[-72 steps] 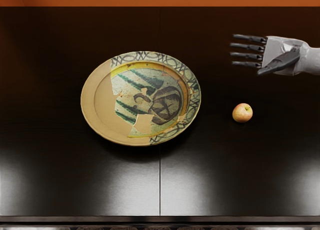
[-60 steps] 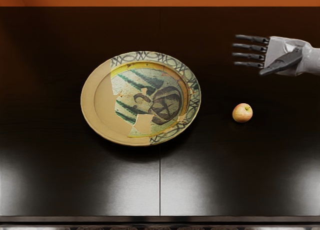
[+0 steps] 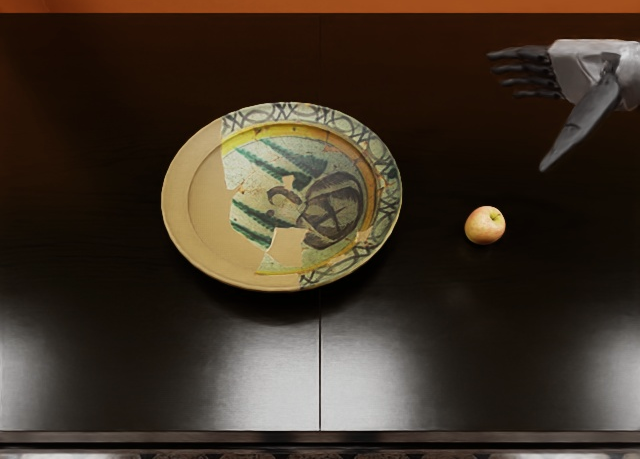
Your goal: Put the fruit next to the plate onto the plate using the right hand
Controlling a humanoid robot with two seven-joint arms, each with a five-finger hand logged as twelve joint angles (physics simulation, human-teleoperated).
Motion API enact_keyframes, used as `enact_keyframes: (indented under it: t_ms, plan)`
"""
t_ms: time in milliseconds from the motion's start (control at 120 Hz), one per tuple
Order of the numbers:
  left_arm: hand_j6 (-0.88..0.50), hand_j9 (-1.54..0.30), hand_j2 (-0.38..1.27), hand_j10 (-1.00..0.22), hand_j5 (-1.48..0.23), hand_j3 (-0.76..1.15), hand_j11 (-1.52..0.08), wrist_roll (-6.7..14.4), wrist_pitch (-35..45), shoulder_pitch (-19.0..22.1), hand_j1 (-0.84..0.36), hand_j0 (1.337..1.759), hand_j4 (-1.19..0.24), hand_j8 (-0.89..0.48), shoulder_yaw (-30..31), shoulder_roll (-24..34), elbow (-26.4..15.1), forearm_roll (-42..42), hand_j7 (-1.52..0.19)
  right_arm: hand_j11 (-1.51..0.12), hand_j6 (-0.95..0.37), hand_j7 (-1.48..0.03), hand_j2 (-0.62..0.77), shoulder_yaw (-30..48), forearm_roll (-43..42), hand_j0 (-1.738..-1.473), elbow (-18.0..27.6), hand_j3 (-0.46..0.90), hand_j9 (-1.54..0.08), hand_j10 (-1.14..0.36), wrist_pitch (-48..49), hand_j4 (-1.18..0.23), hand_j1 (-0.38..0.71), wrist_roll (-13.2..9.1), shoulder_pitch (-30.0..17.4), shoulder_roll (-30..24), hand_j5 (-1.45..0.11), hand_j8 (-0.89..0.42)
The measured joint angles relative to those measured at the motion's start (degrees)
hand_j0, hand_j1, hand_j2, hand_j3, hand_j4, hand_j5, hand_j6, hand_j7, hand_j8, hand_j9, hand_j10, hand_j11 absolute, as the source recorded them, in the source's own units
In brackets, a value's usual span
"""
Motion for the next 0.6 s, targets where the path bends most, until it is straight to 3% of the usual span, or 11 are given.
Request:
enact_keyframes:
  t_ms: [142,250,600]
  plan:
    - [-0.23,-0.3,0.05,-0.23,-0.3,0.0,-0.3,0.0,0.0,0.0,0.07,1.658,-0.23,-0.23,0.0,0.0,0.0,0.0,-0.3,-0.05,-0.04,-0.05,-0.01,-0.1,-9.8,-1.658,12.5,0.0,-0.05,-0.04,-0.9,-0.04,-0.3,0.0,-4.6,-3.6,-0.05,-0.04]
    - [-0.23,-0.3,0.05,-0.23,-0.3,0.0,-0.3,0.0,0.0,0.0,0.07,1.658,-0.23,-0.23,0.0,0.0,0.0,0.0,-0.3,-0.05,-0.04,-0.05,-0.01,-2.3,-15.3,-1.658,18.5,0.0,-0.05,-0.04,-7.8,-0.04,-0.3,0.1,-7.9,-5.1,-0.05,-0.04]
    - [-0.23,-0.3,0.05,-0.23,-0.3,0.0,-0.3,0.0,0.0,0.0,0.07,1.658,-0.23,-0.23,0.0,0.0,0.0,0.0,-0.3,-0.09,-0.08,-0.09,-0.01,-15.0,-25.6,-1.658,24.0,0.0,-0.09,-0.07,-35.2,-0.08,-0.27,-0.3,-10.6,-2.0,-0.09,-0.08]
